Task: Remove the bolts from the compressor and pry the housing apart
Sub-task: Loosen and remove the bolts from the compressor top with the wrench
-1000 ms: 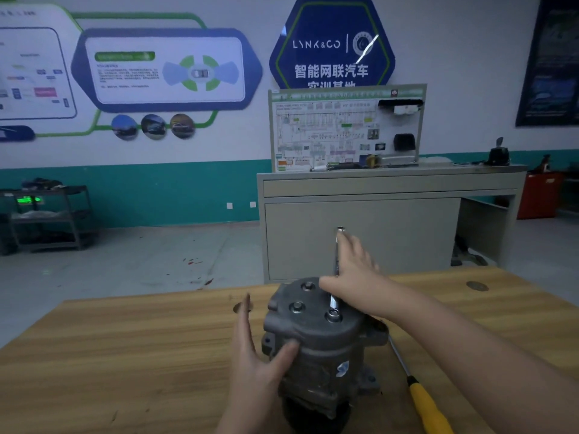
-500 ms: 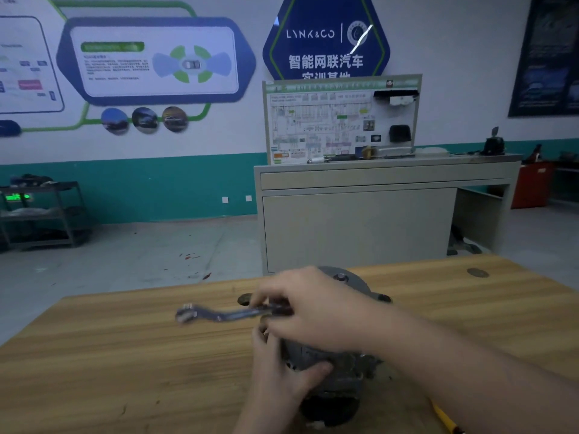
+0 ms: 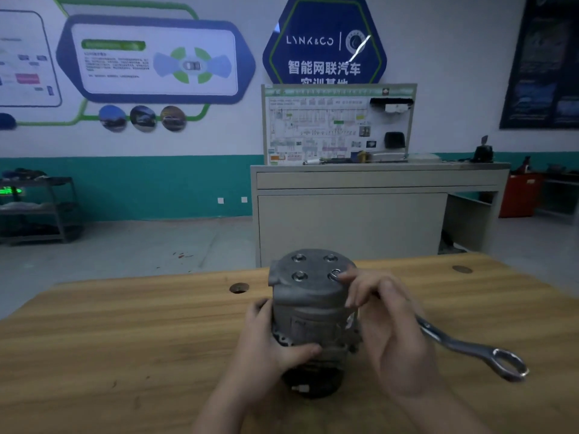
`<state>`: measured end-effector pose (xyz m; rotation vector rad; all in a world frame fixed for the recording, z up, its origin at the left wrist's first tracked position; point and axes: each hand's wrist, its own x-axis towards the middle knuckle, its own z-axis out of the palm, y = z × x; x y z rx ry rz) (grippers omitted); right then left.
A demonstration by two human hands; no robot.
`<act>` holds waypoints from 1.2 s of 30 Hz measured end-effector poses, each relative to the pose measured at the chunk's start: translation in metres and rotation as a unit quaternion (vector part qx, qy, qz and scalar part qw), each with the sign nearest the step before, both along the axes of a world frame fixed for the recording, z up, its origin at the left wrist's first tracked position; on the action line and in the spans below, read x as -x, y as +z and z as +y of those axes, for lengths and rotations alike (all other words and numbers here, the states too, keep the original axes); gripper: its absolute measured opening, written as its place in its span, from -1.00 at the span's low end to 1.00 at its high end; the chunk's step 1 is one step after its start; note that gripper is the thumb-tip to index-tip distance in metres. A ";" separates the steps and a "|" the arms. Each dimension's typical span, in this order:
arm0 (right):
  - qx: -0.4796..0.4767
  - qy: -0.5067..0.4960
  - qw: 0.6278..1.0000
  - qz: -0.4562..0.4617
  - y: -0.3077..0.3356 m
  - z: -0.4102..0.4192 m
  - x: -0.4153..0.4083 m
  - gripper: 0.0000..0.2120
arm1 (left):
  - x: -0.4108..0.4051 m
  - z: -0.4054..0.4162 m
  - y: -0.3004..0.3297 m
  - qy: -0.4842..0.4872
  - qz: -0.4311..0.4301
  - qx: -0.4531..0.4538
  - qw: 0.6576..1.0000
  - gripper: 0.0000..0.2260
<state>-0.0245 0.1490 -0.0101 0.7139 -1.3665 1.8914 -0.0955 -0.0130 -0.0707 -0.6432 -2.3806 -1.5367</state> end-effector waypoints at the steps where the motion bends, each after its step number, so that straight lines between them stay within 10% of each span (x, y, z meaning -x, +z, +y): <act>1: -0.002 0.010 1.000 0.006 -0.003 0.000 0.002 -0.63 | 0.000 -0.001 -0.002 -0.001 0.000 -0.001 1.000 -0.22; 16: -0.082 -0.103 0.991 -0.018 0.012 -0.022 -0.006 -0.56 | -0.018 -0.005 0.017 -0.064 -0.016 -0.020 0.998 -0.19; 22: -0.059 -0.137 0.988 0.027 0.001 -0.032 0.002 -0.41 | -0.020 0.028 -0.010 0.004 0.011 -0.067 0.998 0.17; 30: 0.074 -0.035 0.997 0.003 0.006 0.007 0.031 -0.88 | 0.004 0.027 -0.016 0.009 0.045 -0.058 0.997 0.04; 36: -0.105 -0.197 0.966 -0.131 0.023 0.045 0.043 -0.79 | 0.004 0.031 -0.016 0.083 0.059 -0.029 0.994 0.09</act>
